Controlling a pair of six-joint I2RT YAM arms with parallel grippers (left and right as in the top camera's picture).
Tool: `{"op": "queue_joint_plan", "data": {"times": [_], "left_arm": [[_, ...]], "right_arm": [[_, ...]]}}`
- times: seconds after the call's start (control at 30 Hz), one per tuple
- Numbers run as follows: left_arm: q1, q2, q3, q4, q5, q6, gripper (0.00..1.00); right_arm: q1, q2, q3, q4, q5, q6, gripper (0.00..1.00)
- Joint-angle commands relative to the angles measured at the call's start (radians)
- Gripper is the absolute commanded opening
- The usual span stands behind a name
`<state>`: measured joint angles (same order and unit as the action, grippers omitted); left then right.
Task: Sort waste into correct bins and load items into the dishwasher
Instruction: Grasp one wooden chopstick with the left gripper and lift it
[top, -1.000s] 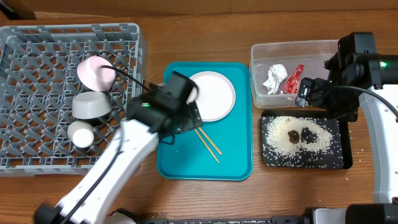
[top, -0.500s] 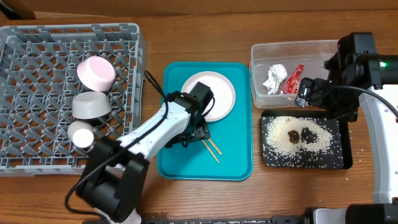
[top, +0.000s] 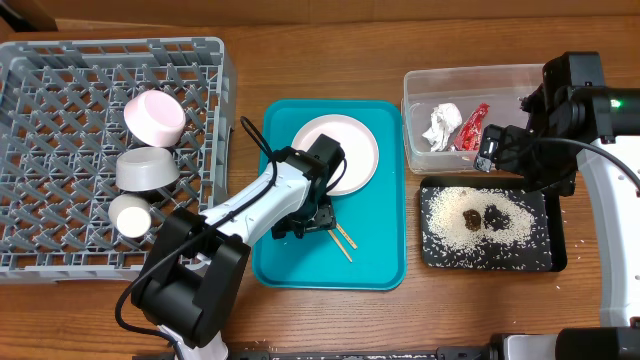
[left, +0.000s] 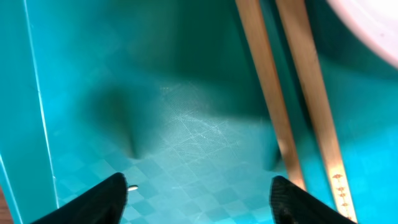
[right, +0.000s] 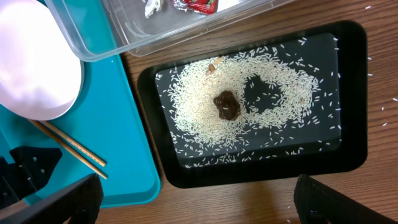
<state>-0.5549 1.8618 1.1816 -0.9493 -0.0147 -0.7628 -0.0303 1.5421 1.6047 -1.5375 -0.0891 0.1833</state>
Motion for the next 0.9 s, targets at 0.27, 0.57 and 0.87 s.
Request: {"op": "queue_joint_plan", "data": {"times": [0.27,0.57,0.87], "left_arm": [[-0.004,0.016,-0.036,0.092,0.141,0.061,0.80],[0.000,0.016,-0.035,0.067,0.174,0.072,0.77],[0.032,0.014,-0.014,0.095,0.252,0.103,0.77]], "right_arm": [[0.002,-0.003,0.019,0.002,0.006,0.002,1.00],[0.002,-0.003,0.019,0.003,0.006,0.002,1.00],[0.002,-0.003,0.019,0.006,0.006,0.002,1.00]]}}
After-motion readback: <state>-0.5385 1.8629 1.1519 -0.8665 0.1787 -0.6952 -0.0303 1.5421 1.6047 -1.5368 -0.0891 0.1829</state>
